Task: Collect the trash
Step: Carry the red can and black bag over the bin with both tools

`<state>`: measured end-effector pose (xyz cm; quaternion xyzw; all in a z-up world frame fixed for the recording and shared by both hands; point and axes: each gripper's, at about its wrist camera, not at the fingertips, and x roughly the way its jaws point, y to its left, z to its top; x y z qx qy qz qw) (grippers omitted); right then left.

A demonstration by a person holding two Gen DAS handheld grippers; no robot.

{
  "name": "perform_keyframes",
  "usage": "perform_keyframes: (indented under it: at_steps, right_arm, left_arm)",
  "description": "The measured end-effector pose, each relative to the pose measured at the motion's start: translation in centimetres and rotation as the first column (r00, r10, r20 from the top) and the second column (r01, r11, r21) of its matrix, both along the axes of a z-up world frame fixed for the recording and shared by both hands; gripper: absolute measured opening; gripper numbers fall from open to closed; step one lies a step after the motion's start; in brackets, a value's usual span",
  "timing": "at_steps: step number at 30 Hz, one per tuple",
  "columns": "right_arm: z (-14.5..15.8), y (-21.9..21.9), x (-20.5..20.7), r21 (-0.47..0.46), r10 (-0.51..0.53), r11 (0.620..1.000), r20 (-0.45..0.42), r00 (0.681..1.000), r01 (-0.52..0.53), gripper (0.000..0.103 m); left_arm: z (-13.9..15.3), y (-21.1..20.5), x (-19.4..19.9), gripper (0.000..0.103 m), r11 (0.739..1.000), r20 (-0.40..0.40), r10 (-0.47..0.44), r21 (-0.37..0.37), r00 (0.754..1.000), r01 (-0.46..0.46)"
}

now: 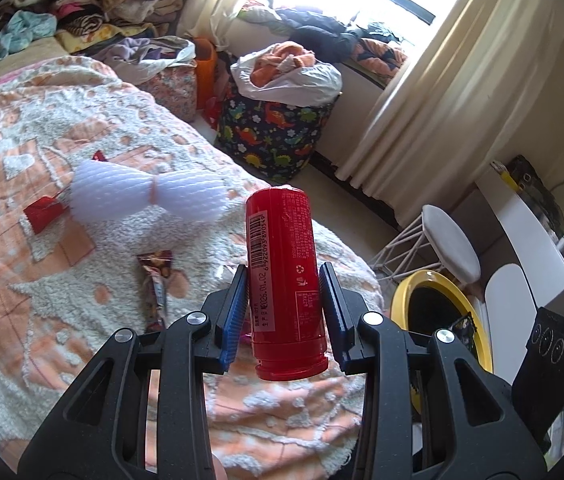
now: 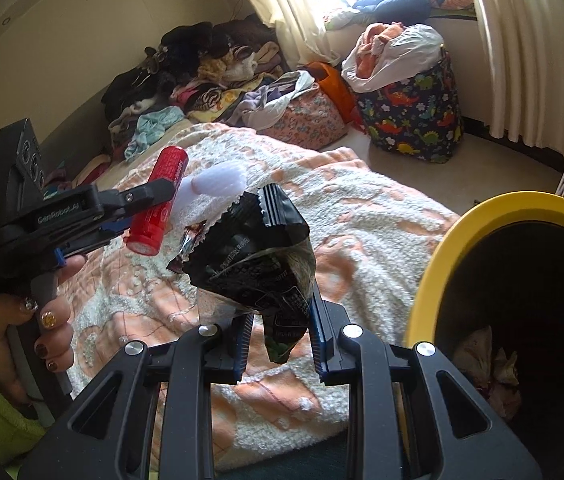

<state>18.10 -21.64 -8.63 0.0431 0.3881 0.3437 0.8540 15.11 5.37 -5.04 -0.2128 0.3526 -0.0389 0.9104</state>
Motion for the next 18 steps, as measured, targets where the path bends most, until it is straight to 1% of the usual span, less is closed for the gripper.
perform_keyframes:
  at_steps: [18]
  right_arm:
    - [0.2, -4.7, 0.5, 0.051, -0.099, 0.994, -0.006, 0.995, 0.099, 0.024]
  left_arm:
    - [0.5, -4.4, 0.2, 0.029, 0.994, 0.007, -0.097, 0.050, 0.995, 0.096]
